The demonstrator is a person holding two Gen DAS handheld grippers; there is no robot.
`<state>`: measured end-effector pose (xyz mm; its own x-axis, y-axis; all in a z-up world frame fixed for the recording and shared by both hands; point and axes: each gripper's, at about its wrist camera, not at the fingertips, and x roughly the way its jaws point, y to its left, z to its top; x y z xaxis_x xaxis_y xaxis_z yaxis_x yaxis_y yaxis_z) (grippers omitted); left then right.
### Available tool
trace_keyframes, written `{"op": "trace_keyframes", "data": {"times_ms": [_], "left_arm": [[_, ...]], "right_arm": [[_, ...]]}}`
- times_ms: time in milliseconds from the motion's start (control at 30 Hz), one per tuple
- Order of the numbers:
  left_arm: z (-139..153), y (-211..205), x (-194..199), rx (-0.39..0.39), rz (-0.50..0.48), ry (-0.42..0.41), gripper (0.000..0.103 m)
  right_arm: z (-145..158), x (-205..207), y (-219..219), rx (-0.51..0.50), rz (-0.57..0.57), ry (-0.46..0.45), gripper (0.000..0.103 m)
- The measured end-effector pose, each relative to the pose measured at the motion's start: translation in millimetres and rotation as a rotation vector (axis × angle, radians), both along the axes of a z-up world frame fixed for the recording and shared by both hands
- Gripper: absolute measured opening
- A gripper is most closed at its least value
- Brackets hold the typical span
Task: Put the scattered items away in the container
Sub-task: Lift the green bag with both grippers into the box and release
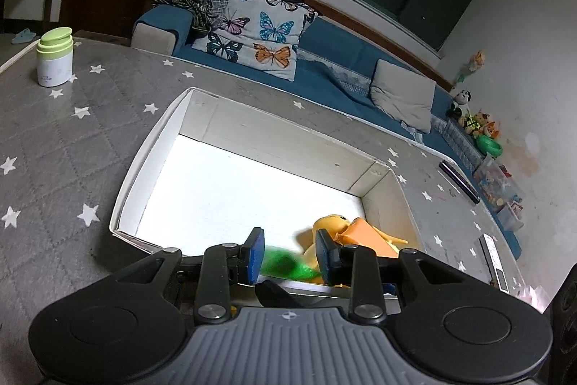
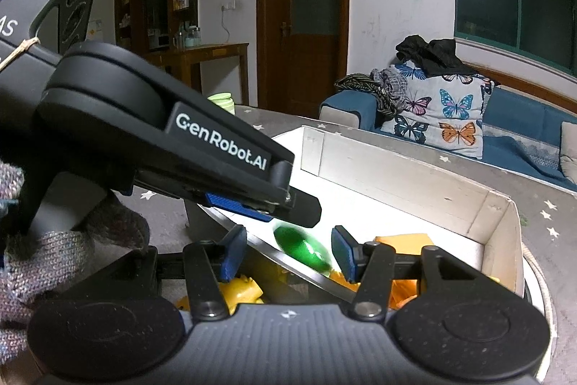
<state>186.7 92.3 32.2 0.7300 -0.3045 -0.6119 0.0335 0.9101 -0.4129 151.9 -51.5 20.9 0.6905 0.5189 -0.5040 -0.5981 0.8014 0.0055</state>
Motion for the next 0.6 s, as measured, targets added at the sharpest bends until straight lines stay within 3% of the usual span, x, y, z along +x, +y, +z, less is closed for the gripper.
{"op": "trace_keyframes", "data": {"times_ms": [233, 367, 600], "left_arm": [[2.9, 2.0, -13.4, -0.007, 0.001, -0.011, 0.033], [3.1, 5.2, -24.4, -0.016, 0.010, -0.014, 0.033], [0.5, 10.6, -47.3, -0.020, 0.037, -0.018, 0.033]], "right_arm": [[0.4, -13.4, -0.7, -0.002, -0.005, -0.010, 0.054], [-0.3, -24.6, -3.5, 0.001, -0.005, -0.010, 0.062], [-6.1, -46.1, -4.0, 0.004, -0.003, 0.000, 0.066]]}}
